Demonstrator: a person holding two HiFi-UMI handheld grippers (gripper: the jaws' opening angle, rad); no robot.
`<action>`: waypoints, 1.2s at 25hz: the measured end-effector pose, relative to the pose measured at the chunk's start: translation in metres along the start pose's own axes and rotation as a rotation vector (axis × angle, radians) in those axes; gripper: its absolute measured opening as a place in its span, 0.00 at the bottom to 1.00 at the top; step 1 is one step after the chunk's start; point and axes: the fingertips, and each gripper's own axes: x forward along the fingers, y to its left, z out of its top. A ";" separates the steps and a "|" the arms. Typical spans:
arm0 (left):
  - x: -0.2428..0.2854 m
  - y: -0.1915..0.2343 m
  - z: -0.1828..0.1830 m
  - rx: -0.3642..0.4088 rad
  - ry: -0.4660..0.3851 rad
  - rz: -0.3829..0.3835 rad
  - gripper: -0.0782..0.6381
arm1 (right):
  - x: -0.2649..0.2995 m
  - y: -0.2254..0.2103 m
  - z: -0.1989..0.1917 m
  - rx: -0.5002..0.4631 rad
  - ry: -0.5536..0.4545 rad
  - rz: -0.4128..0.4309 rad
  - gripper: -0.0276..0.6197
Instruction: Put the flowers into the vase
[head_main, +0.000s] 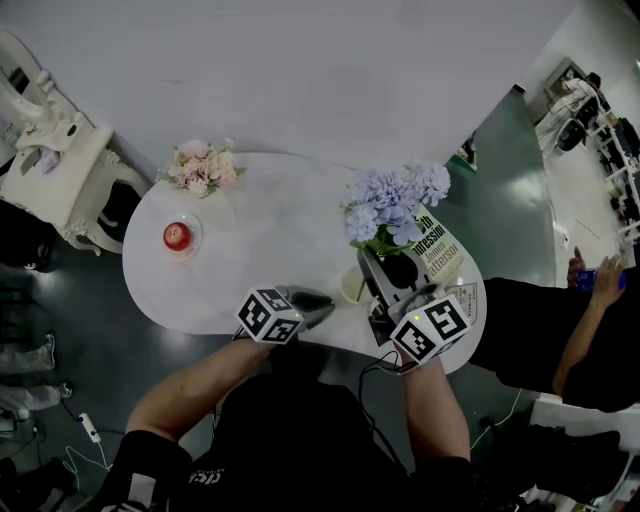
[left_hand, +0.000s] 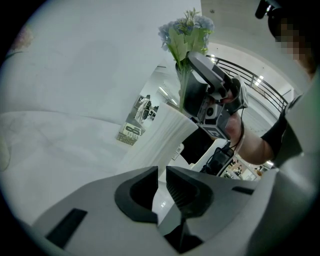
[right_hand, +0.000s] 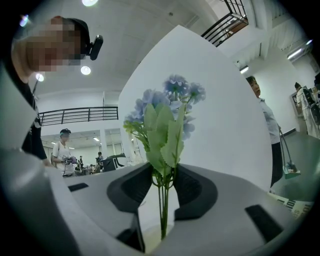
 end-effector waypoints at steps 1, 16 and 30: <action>0.000 0.000 0.000 -0.001 0.000 0.000 0.19 | 0.000 0.000 -0.001 -0.003 0.004 0.001 0.22; 0.002 0.001 0.001 -0.020 -0.013 0.003 0.19 | -0.001 0.008 -0.012 -0.115 0.088 0.012 0.23; 0.001 0.002 0.001 -0.029 -0.014 0.002 0.19 | -0.002 0.002 -0.026 -0.124 0.115 0.009 0.25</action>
